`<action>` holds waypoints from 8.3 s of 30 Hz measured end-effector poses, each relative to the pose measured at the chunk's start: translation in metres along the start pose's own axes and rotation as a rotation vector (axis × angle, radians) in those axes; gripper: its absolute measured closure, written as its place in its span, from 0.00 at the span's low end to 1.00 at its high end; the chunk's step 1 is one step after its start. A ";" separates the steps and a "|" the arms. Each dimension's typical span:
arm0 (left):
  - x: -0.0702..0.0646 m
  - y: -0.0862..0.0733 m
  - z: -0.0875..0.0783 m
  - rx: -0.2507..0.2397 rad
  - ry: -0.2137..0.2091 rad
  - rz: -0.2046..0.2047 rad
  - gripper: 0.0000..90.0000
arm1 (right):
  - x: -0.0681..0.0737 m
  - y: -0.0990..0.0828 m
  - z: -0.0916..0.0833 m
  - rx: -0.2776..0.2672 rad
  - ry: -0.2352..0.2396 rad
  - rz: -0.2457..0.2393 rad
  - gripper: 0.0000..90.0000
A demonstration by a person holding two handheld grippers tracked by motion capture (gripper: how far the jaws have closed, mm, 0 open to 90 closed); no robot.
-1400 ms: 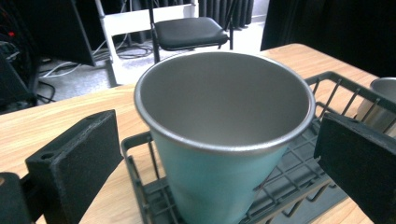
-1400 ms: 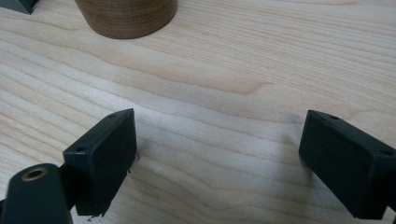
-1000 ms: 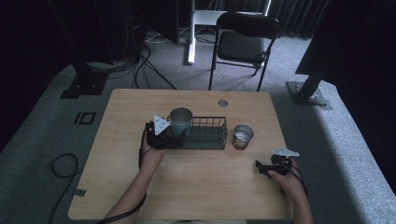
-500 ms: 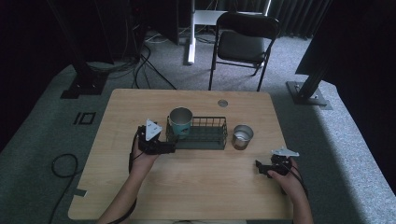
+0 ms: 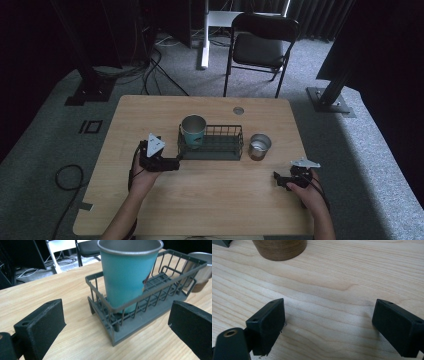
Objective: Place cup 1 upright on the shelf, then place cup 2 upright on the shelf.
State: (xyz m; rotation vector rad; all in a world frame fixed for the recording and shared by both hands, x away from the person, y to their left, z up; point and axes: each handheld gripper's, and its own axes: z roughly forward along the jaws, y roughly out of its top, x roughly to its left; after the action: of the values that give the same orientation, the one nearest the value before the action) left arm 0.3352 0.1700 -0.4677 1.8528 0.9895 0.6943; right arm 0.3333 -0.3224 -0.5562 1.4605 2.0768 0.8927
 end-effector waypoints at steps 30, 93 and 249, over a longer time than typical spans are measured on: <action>0.027 -0.066 -0.017 0.128 0.026 -0.001 0.01 | 0.000 0.000 0.000 -0.001 0.000 -0.002 0.12; 0.085 -0.130 -0.055 0.363 0.264 -0.267 0.01 | 0.000 0.000 0.000 -0.001 0.000 -0.002 0.12; 0.087 -0.131 -0.057 0.362 0.247 -0.252 0.02 | 0.050 0.071 0.055 -0.337 0.101 0.013 0.12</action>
State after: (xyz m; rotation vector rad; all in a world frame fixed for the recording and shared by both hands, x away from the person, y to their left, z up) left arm 0.2909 0.3064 -0.5544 1.9279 1.5657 0.6304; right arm 0.4001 -0.2455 -0.5421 1.2726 1.8720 1.2740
